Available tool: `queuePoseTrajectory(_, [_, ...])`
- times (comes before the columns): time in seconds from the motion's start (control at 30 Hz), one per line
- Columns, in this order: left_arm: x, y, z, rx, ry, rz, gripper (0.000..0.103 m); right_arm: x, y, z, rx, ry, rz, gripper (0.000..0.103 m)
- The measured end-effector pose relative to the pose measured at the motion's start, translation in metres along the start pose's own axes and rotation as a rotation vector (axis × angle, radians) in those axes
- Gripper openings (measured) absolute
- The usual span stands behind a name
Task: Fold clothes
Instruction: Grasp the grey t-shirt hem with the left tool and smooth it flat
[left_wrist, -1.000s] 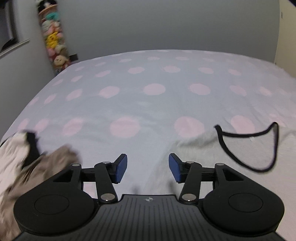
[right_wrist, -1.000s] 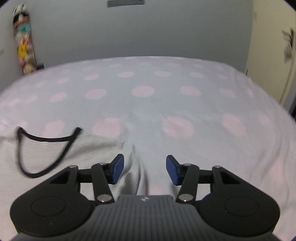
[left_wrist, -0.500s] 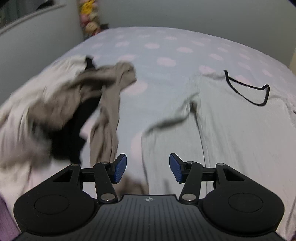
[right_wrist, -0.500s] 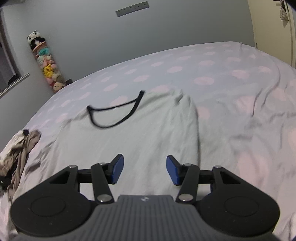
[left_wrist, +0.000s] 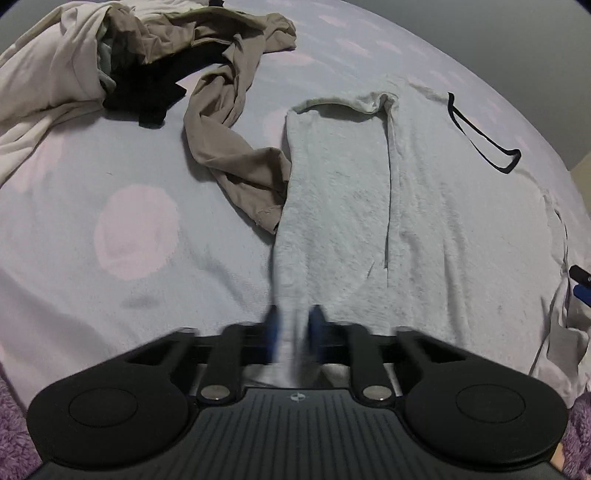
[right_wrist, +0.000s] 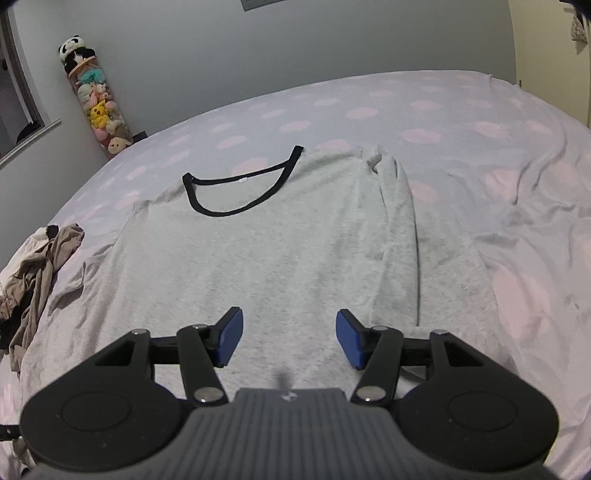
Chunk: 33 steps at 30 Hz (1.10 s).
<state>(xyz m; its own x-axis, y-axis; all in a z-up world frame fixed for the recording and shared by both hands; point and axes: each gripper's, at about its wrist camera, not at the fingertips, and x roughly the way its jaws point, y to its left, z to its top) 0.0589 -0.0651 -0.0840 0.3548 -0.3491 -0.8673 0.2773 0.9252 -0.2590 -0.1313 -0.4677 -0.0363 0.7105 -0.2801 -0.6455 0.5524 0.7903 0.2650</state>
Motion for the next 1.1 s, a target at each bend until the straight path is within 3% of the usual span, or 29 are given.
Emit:
queuePoseTrajectory(0.13, [-0.013, 0.004, 0.009, -0.040, -0.063, 0.013, 0.004, -0.003, 0.000, 0.000, 0.000, -0.014, -0.006, 0.059])
queuePoseTrajectory(0.23, [-0.040, -0.002, 0.030, -0.006, -0.187, 0.072, 0.004, -0.002, 0.001, -0.001, -0.007, -0.008, -0.012, 0.059])
queuePoseTrajectory(0.33, [-0.070, -0.016, 0.051, 0.059, -0.311, 0.130, 0.004, -0.001, 0.001, -0.001, -0.015, -0.001, -0.008, 0.059])
queuePoseTrajectory(0.4, [-0.089, -0.029, 0.058, 0.116, -0.378, 0.128, 0.004, -0.001, 0.001, -0.001, -0.016, 0.002, -0.005, 0.059])
queuePoseTrajectory(0.53, [-0.102, -0.065, 0.049, 0.275, -0.437, 0.103, 0.004, 0.001, 0.000, -0.001, -0.011, 0.011, -0.003, 0.059])
queuePoseTrajectory(0.67, [-0.077, -0.099, 0.023, 0.370, -0.387, -0.019, 0.004, 0.002, 0.001, -0.002, -0.011, 0.020, 0.000, 0.059])
queuePoseTrajectory(0.87, [-0.021, -0.139, -0.014, 0.511, -0.257, -0.136, 0.004, 0.002, -0.001, -0.002, -0.002, 0.021, 0.003, 0.059])
queuePoseTrajectory(1.1, [0.039, -0.151, -0.035, 0.524, -0.106, -0.158, 0.005, 0.001, -0.002, -0.002, 0.009, 0.025, 0.015, 0.059])
